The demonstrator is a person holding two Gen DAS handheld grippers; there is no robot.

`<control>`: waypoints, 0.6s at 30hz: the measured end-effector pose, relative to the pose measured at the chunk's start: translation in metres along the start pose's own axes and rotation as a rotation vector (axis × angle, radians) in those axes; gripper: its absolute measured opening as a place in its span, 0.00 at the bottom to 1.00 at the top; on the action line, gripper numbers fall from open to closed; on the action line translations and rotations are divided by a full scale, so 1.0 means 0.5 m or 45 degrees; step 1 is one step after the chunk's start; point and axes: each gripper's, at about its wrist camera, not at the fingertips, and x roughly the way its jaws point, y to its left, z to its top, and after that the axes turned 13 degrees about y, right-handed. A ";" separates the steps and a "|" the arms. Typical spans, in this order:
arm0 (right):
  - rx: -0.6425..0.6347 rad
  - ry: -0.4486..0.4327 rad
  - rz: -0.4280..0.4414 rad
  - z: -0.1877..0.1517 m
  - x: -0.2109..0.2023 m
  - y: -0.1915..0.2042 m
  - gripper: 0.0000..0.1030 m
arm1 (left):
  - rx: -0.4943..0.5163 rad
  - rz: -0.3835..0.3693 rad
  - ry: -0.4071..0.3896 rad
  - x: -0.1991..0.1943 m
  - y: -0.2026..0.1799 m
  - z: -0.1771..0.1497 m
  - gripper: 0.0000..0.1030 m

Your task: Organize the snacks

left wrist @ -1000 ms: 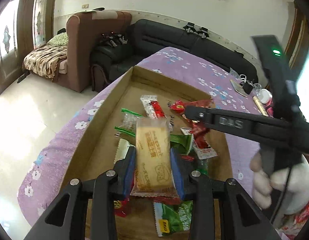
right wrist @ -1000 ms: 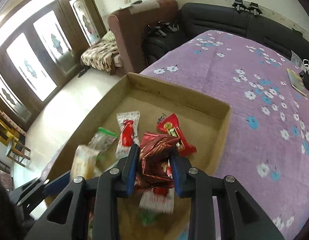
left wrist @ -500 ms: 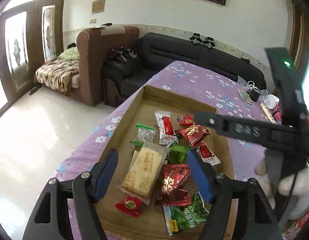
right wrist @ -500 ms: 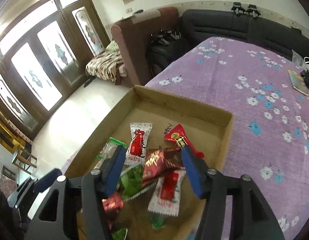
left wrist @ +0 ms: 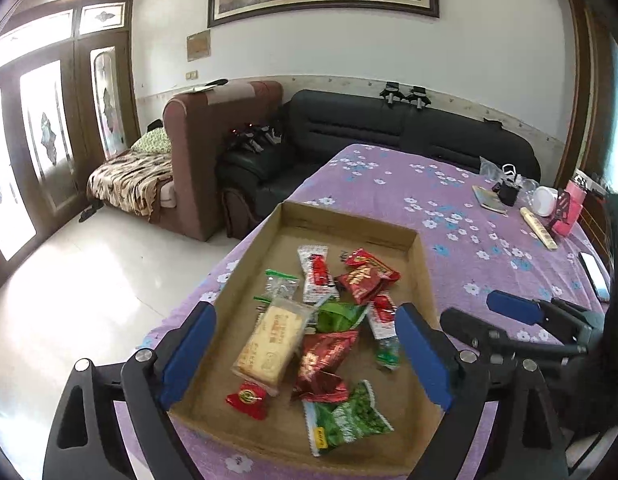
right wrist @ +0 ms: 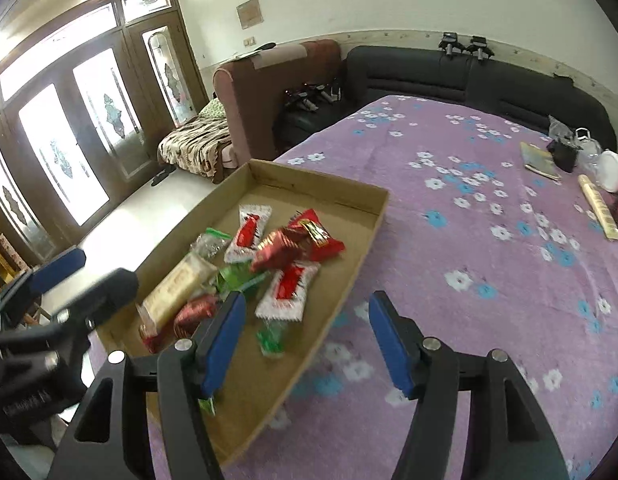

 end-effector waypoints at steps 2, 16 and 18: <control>-0.008 -0.019 -0.025 -0.017 -0.012 -0.002 0.63 | 0.013 0.005 -0.007 -0.008 -0.013 -0.001 0.92; -0.036 -0.164 -0.094 -0.071 -0.093 -0.057 0.64 | 0.092 0.024 -0.091 -0.067 -0.098 -0.006 0.94; -0.039 -0.197 -0.126 -0.066 -0.118 -0.078 0.64 | 0.096 0.021 -0.125 -0.082 -0.104 -0.004 0.94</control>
